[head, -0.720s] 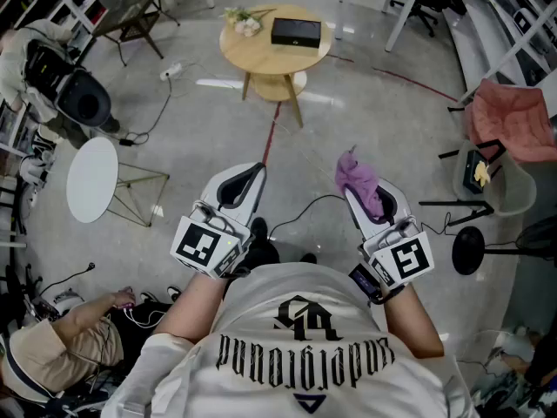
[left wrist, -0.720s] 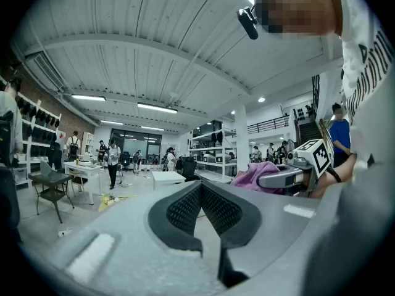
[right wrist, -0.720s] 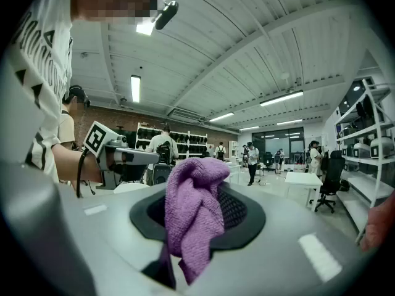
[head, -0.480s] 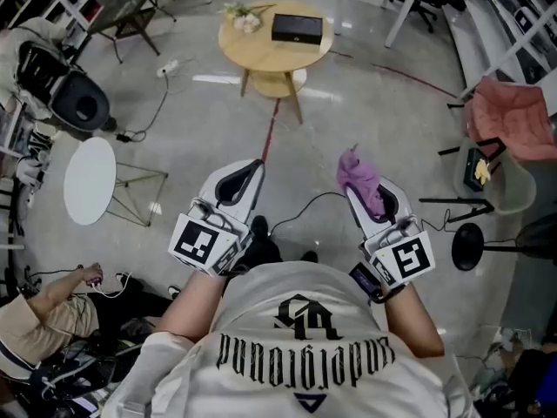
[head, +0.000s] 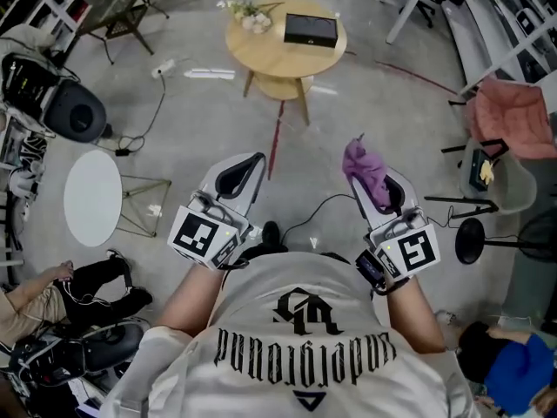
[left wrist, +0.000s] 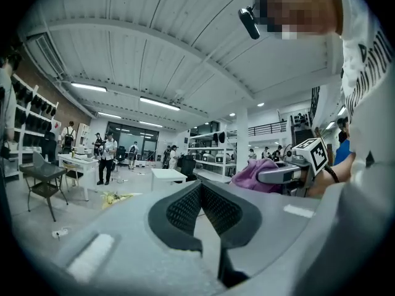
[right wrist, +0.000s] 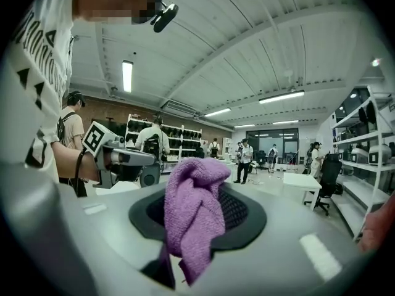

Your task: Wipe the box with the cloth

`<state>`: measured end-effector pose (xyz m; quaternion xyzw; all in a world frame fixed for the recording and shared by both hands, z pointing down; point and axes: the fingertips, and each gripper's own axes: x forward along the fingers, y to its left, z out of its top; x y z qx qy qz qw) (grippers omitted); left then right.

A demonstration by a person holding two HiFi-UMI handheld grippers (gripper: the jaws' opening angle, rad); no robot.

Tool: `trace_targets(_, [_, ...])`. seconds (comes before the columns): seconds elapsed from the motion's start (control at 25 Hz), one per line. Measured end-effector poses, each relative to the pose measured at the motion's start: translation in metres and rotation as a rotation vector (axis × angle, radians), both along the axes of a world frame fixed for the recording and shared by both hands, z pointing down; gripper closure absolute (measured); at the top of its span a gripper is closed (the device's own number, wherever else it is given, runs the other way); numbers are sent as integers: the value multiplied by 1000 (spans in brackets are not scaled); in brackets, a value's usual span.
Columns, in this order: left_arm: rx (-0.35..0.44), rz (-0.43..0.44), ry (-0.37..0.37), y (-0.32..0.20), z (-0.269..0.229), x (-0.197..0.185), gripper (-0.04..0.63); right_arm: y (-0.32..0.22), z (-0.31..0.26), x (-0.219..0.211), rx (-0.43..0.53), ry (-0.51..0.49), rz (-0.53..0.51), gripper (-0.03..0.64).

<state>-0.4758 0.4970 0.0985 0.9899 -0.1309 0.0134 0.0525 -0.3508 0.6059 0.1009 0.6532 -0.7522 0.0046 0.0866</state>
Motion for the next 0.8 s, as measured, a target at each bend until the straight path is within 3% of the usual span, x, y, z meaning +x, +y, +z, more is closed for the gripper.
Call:
trace_targets(0.44, [-8, 49, 7, -84, 2, -19, 588, -82, 3, -10, -19, 20, 69, 480])
trace_targets(0.8, [-6, 48, -5, -127, 14, 27, 588, -130, 18, 39, -11, 23, 56, 480])
